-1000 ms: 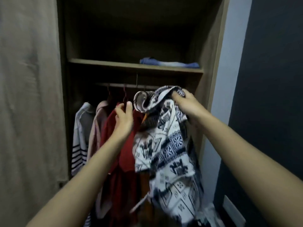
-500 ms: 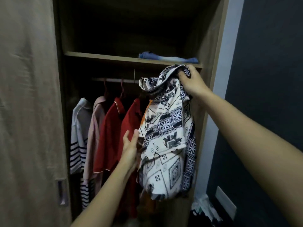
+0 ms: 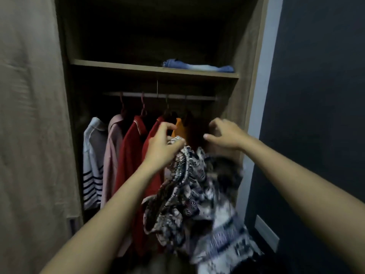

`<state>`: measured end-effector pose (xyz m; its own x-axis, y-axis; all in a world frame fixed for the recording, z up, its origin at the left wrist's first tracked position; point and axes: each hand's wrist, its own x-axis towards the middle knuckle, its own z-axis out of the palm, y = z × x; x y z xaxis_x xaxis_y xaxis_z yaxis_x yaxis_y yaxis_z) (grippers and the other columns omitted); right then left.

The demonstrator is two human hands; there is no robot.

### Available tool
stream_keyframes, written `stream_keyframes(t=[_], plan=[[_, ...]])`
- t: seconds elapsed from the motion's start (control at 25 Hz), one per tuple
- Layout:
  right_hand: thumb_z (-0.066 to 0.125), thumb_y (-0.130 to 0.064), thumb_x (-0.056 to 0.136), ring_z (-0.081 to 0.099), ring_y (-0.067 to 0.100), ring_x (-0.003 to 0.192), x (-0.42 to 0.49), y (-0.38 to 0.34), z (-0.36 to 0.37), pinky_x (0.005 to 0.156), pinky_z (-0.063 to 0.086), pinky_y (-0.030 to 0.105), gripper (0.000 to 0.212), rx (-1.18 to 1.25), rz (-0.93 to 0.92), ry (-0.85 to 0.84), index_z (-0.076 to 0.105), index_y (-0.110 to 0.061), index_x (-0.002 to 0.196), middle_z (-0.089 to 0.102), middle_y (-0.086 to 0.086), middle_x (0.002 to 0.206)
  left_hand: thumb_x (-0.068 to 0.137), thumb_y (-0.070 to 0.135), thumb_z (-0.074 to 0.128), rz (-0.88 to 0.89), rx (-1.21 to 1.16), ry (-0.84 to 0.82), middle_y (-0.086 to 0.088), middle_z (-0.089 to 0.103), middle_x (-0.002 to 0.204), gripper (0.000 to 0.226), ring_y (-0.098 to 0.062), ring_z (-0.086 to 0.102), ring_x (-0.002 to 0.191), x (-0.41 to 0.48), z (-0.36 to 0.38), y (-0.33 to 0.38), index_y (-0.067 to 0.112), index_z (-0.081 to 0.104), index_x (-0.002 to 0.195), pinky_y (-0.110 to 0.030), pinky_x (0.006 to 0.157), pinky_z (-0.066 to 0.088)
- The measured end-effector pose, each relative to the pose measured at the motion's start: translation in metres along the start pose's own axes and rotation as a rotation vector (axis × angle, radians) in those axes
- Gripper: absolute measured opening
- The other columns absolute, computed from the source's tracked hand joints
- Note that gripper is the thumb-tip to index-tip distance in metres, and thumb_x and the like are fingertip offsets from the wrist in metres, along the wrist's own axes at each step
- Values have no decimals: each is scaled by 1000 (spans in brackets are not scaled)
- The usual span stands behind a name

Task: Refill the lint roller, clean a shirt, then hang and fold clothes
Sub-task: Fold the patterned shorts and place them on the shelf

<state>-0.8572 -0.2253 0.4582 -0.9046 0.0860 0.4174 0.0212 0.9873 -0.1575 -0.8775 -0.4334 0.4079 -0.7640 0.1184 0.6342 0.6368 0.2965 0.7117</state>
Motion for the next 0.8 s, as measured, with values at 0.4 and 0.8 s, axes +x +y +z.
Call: stream_keyframes(t=[0.4,0.8], plan=[[66,-21,79,49,9,80,-105,-16,103,62,42,15,76,951,44,-492,15,-23,136,43,-2,108,80,24,68,-68,59,-5,6,65,74,4,-7,57,72,6,26,19,27,70,80,-22,71,41],[54,14,77,46,-1,74,-72,23,103,58,39,5,38,641,-28,-441,53,-6,110,53,-4,94,72,6,76,-464,-241,-32,0,62,48,9,-9,53,44,8,-69,-55,8,70,67,-13,40,41]])
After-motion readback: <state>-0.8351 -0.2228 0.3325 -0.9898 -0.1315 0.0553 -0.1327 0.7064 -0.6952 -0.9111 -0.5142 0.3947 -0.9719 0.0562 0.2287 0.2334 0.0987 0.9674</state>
